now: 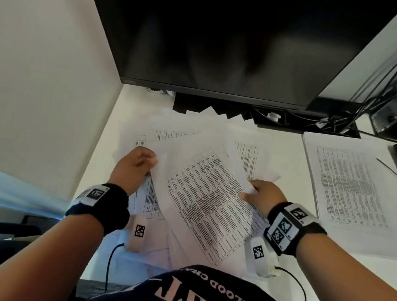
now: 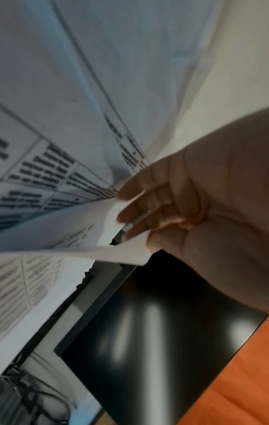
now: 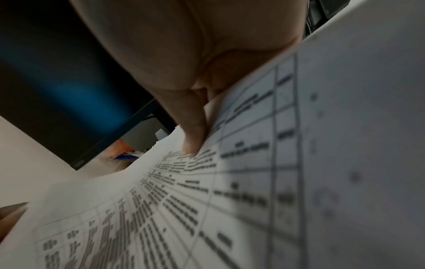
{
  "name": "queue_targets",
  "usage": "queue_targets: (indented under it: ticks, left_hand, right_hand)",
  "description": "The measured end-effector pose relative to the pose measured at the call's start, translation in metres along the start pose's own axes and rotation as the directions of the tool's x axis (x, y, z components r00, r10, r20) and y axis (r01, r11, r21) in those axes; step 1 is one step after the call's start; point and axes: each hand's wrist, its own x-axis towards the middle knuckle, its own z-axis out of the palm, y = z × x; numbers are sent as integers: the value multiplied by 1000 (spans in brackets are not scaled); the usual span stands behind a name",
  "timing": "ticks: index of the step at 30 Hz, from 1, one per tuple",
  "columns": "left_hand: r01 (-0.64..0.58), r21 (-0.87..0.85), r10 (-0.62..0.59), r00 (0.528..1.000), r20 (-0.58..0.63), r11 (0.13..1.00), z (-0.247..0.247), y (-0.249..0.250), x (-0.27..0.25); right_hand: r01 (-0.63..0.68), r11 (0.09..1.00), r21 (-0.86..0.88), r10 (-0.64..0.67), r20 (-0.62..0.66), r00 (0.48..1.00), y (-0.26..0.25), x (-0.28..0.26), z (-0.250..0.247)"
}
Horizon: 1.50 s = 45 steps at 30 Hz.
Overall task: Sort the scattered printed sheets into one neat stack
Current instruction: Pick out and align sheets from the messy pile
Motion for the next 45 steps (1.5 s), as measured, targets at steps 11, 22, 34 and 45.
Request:
queue_targets:
  ticks: [11,22,34,45]
  left_hand:
    - [254,105,-243,964,-108,962,21,-9,-8]
    - [364,304,-254,903,-345,880,5,-44,-8]
    - [327,16,-307,901,-307,945,7,-33,-27]
    - [216,62,-194,948,-252,975,9,-44,-30]
  right_hand:
    - [-136,986,100,145,-93,985,16,-4,-19]
    - [-62,993,101,69,-66,995,-20,-4,-3]
    - [-60,997,56,50,170,984,-77,-6,40]
    - [66,983,174,-92,145,985,-69,-7,46]
